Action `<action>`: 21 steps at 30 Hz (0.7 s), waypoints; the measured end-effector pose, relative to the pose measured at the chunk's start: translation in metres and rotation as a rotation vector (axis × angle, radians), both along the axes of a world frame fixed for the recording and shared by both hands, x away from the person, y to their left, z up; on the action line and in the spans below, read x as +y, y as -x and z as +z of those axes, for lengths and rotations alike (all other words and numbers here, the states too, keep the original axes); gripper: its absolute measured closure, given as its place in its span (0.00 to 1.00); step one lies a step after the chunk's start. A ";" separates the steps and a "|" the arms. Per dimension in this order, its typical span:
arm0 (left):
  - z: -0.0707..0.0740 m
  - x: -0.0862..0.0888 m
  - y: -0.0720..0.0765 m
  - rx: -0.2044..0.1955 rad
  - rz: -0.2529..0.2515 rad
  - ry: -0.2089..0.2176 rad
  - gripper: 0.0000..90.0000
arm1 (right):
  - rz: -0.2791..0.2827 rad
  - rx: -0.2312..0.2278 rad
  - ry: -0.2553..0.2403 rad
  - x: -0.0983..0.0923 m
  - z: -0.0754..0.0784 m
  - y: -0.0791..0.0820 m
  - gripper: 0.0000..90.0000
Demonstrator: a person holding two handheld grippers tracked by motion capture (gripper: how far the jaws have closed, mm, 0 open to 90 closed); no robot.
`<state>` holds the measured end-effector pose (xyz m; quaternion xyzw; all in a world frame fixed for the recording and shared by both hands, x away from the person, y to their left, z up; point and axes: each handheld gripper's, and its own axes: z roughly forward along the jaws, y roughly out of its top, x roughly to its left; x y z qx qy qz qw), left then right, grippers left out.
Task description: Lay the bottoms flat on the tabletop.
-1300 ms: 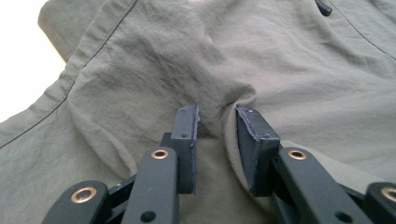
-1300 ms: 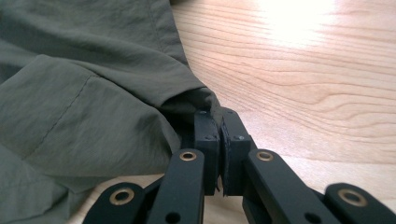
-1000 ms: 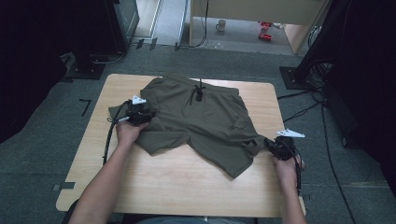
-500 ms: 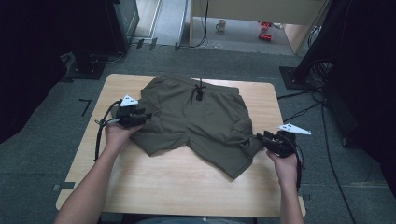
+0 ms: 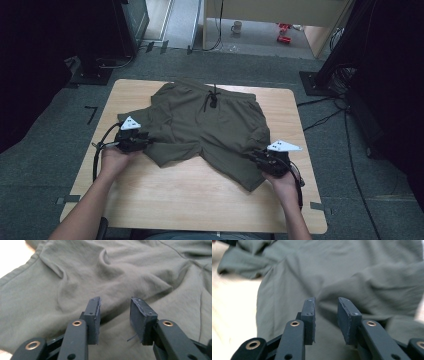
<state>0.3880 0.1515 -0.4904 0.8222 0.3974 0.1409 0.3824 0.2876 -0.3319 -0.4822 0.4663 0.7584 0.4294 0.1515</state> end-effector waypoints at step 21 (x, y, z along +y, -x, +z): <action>-0.012 -0.012 0.045 0.066 -0.139 -0.092 0.75 | 0.175 0.017 0.135 0.035 -0.036 0.032 0.79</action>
